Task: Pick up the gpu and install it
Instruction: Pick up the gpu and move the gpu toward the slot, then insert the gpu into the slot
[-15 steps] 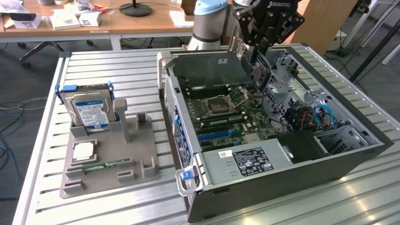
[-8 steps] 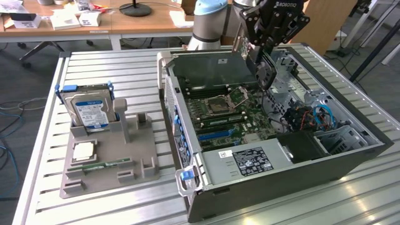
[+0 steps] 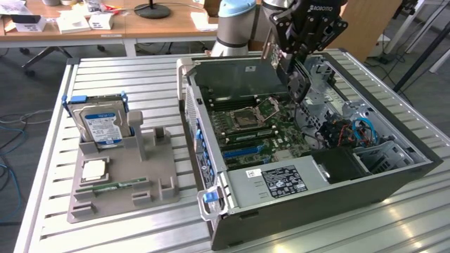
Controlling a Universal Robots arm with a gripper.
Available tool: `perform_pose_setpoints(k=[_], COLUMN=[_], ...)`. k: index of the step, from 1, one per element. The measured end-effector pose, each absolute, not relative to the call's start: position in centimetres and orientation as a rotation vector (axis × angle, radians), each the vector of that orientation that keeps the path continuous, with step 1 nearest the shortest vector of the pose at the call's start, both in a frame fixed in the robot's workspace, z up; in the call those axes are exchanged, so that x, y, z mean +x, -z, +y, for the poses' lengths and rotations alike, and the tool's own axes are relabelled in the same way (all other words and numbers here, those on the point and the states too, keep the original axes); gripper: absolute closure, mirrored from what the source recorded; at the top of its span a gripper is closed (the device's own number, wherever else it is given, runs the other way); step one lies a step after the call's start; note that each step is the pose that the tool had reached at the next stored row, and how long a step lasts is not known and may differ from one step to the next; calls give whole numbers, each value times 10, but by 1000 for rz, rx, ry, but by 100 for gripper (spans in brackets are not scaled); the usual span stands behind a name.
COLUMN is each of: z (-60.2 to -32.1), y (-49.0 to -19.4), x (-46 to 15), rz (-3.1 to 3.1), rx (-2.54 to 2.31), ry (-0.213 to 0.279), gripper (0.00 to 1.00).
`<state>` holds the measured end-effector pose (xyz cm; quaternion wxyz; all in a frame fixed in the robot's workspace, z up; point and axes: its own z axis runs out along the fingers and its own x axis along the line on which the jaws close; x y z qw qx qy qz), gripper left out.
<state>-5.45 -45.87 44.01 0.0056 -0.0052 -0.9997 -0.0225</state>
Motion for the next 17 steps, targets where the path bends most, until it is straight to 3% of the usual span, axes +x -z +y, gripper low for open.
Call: perform_pose_setpoints(k=[17], z=[-459], y=[-427], x=[-54], rz=[-3130], rx=[-12], ry=[71], gripper=[74])
